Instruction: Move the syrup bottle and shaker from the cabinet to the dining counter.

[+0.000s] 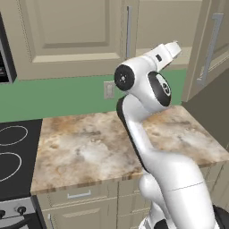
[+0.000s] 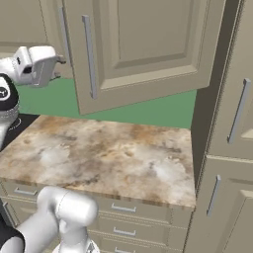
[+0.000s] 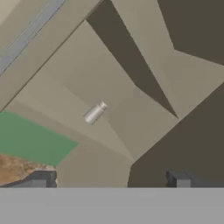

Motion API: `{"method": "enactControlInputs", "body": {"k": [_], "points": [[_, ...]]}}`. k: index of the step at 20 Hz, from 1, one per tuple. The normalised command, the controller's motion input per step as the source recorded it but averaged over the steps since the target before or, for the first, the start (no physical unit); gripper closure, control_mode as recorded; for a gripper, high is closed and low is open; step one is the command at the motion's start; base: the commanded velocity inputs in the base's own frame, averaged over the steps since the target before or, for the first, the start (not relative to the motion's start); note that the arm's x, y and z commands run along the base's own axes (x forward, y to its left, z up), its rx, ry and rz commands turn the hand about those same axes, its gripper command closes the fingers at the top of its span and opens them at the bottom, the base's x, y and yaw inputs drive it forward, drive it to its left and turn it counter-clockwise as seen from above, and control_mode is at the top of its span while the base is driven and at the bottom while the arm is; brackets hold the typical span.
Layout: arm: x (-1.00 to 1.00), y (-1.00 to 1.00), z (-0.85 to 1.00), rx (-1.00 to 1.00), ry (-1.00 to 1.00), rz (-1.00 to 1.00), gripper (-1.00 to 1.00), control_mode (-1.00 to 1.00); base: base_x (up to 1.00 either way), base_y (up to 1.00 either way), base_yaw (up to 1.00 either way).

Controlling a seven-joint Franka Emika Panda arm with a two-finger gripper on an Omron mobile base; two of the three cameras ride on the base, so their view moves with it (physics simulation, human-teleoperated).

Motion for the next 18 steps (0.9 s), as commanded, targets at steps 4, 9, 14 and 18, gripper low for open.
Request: {"method": "enactControlInputs", "body": {"k": [4,9,14,18], "points": [[0.83,-0.01,-0.04,-0.10,0.16,-0.31,-1.00,-1.00,0.00,0.00,0.00],[0.76,-0.08,-0.05,-0.10,0.19,-0.28,-1.00,-1.00,0.00,0.00,0.00],[0.32,-0.42,-0.01,-0.07,0.15,-0.21,-1.00,-1.00,0.00,0.00,0.00],[-0.01,-0.69,0.00,-0.05,0.12,-0.12,-1.00,-1.00,0.00,0.00,0.00]]}}
